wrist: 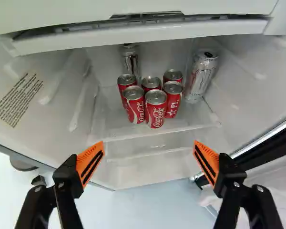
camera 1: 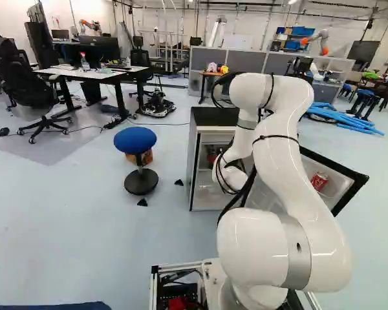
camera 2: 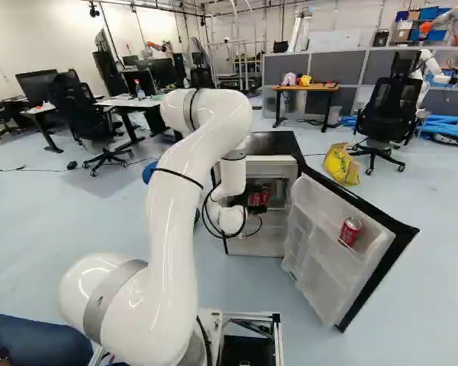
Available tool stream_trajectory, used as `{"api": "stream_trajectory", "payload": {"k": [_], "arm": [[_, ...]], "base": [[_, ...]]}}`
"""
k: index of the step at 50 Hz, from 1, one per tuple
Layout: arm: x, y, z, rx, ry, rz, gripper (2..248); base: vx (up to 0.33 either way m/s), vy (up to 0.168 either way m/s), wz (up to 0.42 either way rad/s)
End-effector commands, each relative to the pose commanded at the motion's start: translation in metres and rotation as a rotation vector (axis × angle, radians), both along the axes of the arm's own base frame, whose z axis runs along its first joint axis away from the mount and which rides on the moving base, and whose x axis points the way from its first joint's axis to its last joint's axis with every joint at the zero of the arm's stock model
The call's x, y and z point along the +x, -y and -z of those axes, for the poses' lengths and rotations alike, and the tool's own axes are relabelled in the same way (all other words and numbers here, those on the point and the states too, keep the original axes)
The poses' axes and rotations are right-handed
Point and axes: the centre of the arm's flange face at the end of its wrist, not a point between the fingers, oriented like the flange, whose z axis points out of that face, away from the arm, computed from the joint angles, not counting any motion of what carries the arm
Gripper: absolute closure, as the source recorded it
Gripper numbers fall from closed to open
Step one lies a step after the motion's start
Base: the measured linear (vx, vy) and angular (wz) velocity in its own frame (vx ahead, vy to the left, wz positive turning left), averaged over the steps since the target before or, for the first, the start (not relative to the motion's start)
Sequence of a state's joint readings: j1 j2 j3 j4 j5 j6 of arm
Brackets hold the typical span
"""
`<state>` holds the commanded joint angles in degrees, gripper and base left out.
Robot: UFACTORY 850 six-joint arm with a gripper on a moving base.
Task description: Grab a drink from the fridge
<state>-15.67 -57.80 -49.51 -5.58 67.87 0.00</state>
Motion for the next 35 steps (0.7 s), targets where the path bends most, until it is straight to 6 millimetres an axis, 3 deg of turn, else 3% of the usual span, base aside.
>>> {"api": "stream_trajectory", "payload": {"k": [35], "arm": [[0.031,0.014,0.044,-0.022,0.122,0.012,3]], "base": [[0.000,0.000,0.000]]}}
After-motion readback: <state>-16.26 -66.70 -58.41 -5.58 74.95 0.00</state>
